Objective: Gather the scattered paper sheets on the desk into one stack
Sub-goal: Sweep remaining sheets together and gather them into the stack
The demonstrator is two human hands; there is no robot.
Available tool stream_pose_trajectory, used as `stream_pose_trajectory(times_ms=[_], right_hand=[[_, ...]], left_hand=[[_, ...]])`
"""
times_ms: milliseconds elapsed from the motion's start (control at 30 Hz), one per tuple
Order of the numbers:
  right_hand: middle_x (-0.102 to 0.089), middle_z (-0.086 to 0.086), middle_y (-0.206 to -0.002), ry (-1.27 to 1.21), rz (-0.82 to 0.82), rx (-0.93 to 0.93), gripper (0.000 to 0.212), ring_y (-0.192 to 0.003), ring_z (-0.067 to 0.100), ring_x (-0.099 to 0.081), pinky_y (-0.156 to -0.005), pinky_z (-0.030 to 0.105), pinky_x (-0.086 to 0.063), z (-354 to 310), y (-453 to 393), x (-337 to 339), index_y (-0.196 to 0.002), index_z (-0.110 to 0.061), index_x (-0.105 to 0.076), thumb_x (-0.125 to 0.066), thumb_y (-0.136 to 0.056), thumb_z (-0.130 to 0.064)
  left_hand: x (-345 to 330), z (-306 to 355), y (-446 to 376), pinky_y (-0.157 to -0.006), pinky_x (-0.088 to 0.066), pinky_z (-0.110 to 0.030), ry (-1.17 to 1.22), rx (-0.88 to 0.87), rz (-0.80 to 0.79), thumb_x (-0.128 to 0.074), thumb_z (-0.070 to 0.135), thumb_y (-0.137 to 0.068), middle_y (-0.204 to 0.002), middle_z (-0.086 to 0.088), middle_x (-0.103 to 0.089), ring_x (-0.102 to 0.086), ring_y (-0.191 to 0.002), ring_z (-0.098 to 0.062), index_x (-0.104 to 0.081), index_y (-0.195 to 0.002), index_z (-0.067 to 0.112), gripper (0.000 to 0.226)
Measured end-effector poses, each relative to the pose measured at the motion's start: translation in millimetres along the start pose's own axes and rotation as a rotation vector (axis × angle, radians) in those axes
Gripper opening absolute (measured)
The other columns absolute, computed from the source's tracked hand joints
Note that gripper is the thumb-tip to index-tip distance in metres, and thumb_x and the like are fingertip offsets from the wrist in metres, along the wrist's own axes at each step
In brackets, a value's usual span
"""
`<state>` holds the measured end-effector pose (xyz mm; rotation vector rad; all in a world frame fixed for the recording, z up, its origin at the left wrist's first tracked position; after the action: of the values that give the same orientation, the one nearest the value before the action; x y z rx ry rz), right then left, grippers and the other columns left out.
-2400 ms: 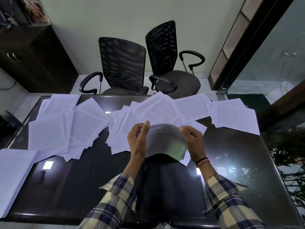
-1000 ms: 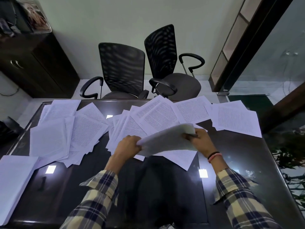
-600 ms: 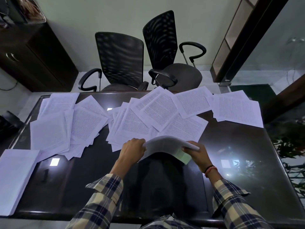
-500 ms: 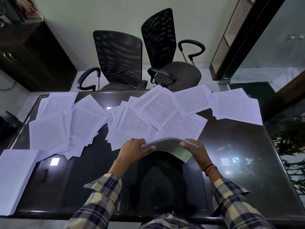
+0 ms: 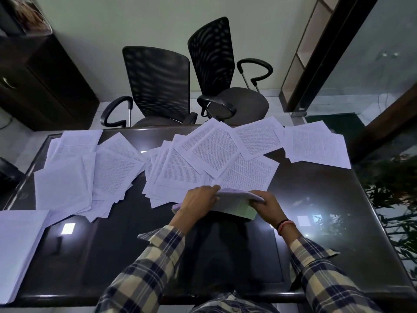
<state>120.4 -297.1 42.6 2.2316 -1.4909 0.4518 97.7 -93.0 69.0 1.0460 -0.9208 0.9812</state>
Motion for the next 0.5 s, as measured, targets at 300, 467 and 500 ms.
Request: stream_pose_trajectory(times_ms=[300, 467, 500], right_hand=[[-0.052, -0.002, -0.135, -0.564, 0.352, -0.415, 0.072, -0.120, 0.014, -0.056, -0.102, 0.038, -0.048, 27.6, 33.9, 33.0, -0.143, -0.018, -0.045, -0.083, -0.084, -0.036], [-0.066, 0.009, -0.137, -0.698, 0.024, -0.193, 0.039, -0.124, 0.029, -0.065, -0.104, 0.048, -0.052, -22.4, 39.9, -29.6, -0.139, -0.013, -0.058, -0.059, -0.103, -0.028], [-0.067, 0.007, -0.135, -0.661, 0.055, -0.155, 0.037, -0.124, 0.028, -0.065, -0.104, 0.048, -0.052, -28.2, 39.3, -31.1, -0.139, -0.014, -0.059, -0.059, -0.103, -0.026]], left_hand=[[16.2, -60.1, 20.5, -0.070, -0.052, -0.037, 1.058, 0.291, 0.144, -0.072, 0.022, -0.096, -0.085, -0.011, -0.072, -0.064, -0.077, -0.021, -0.073, -0.093, 0.001, 0.021], [12.0, -53.2, 58.9, -0.072, -0.062, -0.028, 1.387, 0.292, 0.126, -0.064, 0.022, -0.102, -0.104, -0.009, -0.078, -0.074, -0.095, -0.029, -0.071, -0.109, 0.004, 0.021], [13.1, -49.6, 63.8, -0.075, -0.062, -0.029, 1.419, 0.269, 0.118, -0.060, 0.025, -0.104, -0.107, -0.006, -0.078, -0.074, -0.101, -0.029, -0.070, -0.113, 0.007, 0.023]])
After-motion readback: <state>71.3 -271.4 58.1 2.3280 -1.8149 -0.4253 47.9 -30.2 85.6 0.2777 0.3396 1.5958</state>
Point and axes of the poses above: each hand's wrist, its own y-axis away from the middle knuckle, its own x-axis out of the back of the hand, z = x × y, the point moved 10 cm from there along -y, towards the middle knuckle
